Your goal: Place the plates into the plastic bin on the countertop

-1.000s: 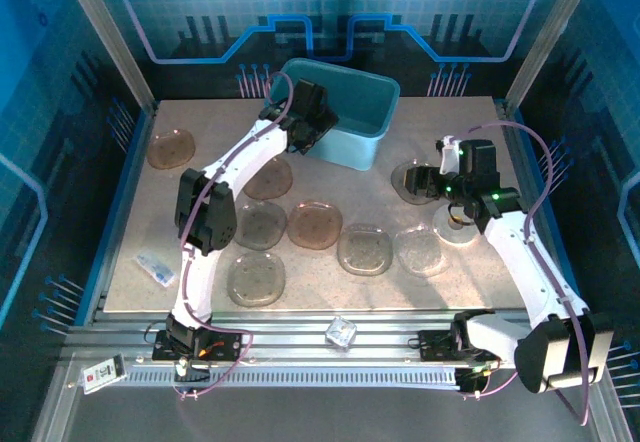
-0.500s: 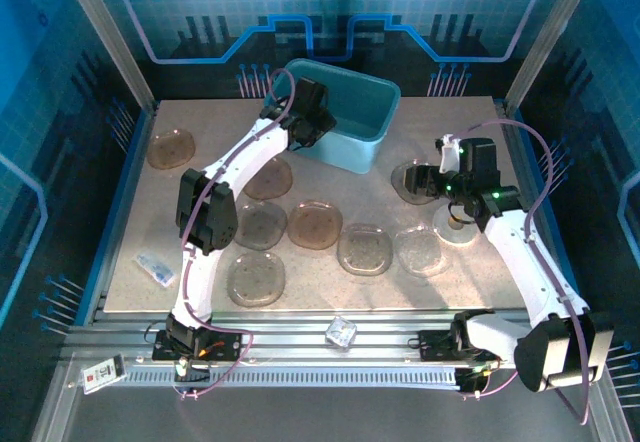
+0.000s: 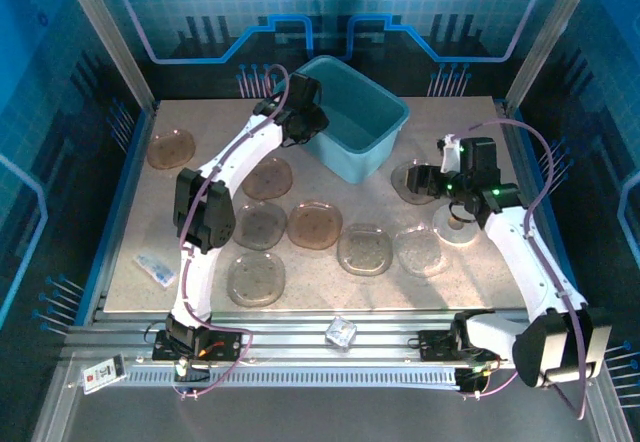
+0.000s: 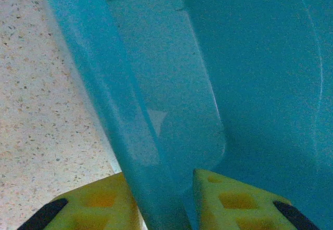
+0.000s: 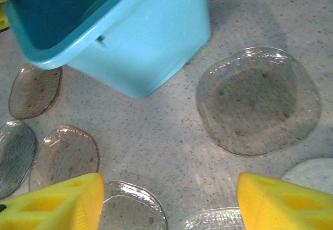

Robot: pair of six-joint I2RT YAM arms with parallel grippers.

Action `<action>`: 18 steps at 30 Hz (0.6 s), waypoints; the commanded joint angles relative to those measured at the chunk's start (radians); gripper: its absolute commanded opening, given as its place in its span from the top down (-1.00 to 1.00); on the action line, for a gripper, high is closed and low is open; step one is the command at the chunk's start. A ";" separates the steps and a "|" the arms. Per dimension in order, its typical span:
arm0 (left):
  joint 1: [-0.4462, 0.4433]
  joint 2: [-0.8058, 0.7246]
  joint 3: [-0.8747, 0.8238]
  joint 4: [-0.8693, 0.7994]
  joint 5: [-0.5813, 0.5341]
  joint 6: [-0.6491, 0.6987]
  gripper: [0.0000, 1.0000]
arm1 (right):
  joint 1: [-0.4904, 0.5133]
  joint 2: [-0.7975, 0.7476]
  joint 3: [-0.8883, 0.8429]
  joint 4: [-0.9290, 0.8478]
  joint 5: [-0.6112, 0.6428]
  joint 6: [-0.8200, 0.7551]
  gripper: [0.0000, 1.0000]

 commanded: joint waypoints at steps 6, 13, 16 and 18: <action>0.036 -0.008 0.068 -0.110 0.105 0.178 0.51 | -0.097 0.005 0.008 -0.043 0.024 0.019 -0.36; 0.051 0.022 0.166 -0.206 0.143 0.294 0.52 | -0.173 0.069 -0.003 -0.029 0.030 -0.009 -0.32; 0.053 0.026 0.196 -0.241 0.158 0.336 0.53 | -0.208 0.127 -0.002 -0.006 0.026 -0.033 -0.28; 0.053 0.024 0.201 -0.254 0.168 0.363 0.54 | -0.224 0.178 0.017 -0.002 0.031 -0.047 -0.25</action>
